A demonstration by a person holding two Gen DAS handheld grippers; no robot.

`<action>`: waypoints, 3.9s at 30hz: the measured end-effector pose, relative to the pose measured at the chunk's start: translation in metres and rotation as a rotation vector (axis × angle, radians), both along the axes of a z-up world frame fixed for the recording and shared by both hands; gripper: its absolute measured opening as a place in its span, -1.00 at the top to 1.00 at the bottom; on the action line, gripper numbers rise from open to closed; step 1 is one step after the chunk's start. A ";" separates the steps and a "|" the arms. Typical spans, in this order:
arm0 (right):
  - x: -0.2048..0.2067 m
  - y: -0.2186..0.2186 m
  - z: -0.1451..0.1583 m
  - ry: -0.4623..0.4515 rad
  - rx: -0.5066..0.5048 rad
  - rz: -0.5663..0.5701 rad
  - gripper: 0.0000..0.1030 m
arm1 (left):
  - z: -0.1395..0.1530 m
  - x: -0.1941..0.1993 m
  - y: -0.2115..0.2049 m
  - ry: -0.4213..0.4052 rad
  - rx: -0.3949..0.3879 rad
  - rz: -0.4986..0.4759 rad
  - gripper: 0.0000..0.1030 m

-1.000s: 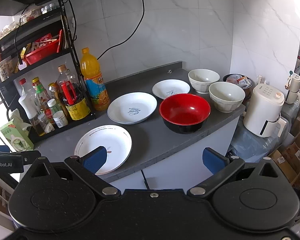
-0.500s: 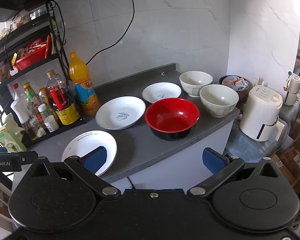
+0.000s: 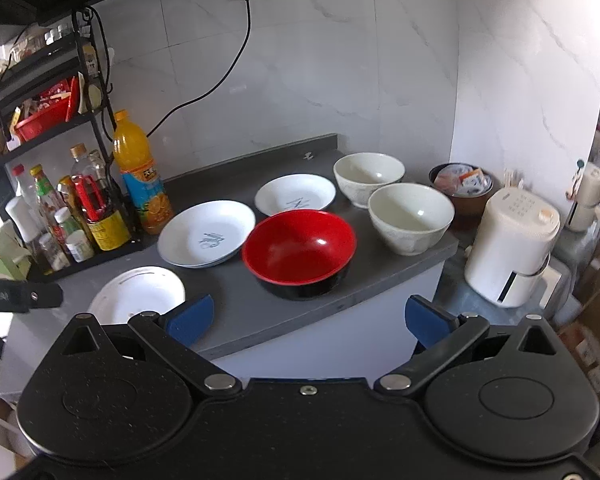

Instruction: Organize plates and bowls

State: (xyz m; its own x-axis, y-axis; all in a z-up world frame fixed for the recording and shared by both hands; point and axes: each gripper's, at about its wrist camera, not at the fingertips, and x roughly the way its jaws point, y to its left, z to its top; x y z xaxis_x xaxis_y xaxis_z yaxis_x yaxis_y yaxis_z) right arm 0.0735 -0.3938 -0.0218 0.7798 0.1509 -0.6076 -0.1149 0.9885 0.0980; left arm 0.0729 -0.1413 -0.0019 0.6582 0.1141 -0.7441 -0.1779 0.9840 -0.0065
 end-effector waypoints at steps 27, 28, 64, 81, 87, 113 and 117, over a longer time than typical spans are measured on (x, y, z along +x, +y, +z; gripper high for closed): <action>0.095 -0.033 -0.027 0.035 0.031 -0.179 -1.00 | -0.030 0.148 -0.046 0.021 0.001 -0.173 -0.97; 0.101 -0.032 -0.029 0.043 0.029 -0.193 -1.00 | -0.032 0.156 -0.046 0.024 0.000 -0.185 -0.97; 0.250 -0.155 -0.099 0.205 0.213 -0.247 -0.16 | -0.079 0.326 -0.188 0.065 -0.109 -0.324 -0.46; 0.300 -0.187 -0.143 0.334 0.246 -0.172 0.48 | -0.133 0.371 -0.237 0.194 -0.181 -0.285 0.30; 0.309 -0.188 -0.151 0.360 0.237 -0.160 0.65 | -0.150 0.381 -0.246 0.228 -0.206 -0.272 0.48; 0.286 -0.151 -0.102 0.204 0.170 -0.111 0.72 | -0.112 0.363 -0.211 0.157 -0.251 -0.282 0.90; 0.278 -0.135 -0.092 0.180 0.170 -0.100 0.72 | -0.101 0.354 -0.194 0.145 -0.246 -0.271 0.91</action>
